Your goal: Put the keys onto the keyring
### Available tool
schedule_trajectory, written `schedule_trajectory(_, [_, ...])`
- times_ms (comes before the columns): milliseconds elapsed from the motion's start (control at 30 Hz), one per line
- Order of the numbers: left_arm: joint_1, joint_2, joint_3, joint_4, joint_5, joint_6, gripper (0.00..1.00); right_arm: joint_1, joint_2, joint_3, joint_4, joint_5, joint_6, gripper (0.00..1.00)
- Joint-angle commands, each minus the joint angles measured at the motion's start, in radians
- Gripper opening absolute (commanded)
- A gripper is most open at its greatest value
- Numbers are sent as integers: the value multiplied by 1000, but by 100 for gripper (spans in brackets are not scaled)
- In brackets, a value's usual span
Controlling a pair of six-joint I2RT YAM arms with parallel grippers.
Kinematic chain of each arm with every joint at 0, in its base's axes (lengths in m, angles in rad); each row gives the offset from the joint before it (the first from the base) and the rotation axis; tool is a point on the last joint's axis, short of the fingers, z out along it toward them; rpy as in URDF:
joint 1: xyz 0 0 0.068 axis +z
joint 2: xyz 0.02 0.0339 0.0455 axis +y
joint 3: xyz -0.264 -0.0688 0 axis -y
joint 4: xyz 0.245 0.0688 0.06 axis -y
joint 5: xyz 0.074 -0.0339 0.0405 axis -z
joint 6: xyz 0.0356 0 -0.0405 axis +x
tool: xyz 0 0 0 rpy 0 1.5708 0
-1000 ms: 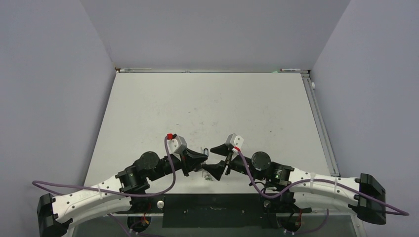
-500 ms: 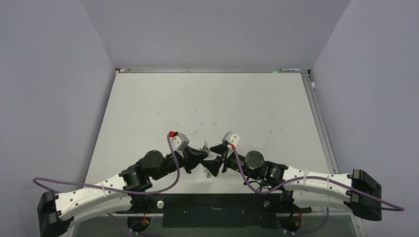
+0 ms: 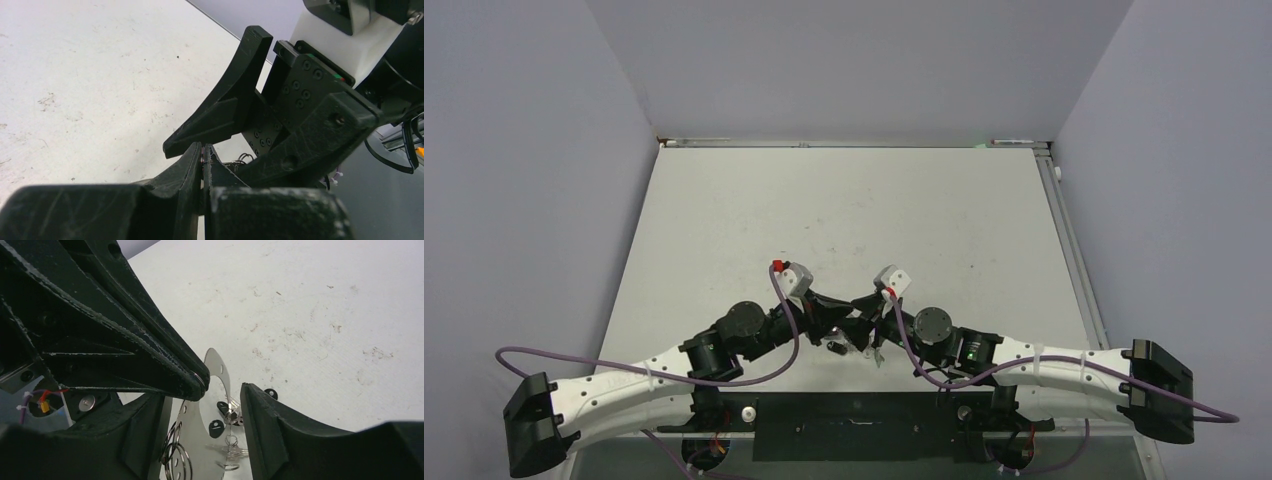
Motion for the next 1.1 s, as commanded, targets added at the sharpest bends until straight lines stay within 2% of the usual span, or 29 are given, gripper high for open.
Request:
schedule_trajectory(0, [-4, 4, 13, 120, 10, -22, 0, 5, -9, -6, 42, 70, 5, 48])
schedule_trajectory(67, [-4, 12, 14, 123, 21, -25, 0, 5, -7, -11, 46, 75, -8, 39])
schedule_trajectory(133, [-4, 16, 15, 125, 33, -24, 0, 5, -6, -14, 49, 74, -20, 24])
schedule_trajectory(233, [-4, 17, 16, 122, 56, -23, 0, 5, -19, -23, 56, 68, -46, 8])
schedule_trajectory(267, [-4, 16, 16, 118, 68, -20, 0, 5, -28, -29, 61, 63, -56, 6])
schedule_trajectory(533, [-4, 13, 16, 94, 102, -13, 2, 5, -135, -85, 97, 22, -109, 5])
schedule_trajectory(667, [-5, 1, 22, 92, 134, -20, 40, 4, -160, -97, 99, 14, -117, 5])
schedule_trajectory(767, [-4, -25, 27, 76, 128, -24, 52, 5, -162, -99, 97, 14, -115, 5])
schedule_trajectory(900, [-3, -80, 20, 52, 120, -25, 53, 5, -164, -97, 97, 25, -105, 5])
schedule_trajectory(1067, [-4, -136, -22, 49, 81, -38, 47, 7, -169, -92, 104, 21, -94, 5])
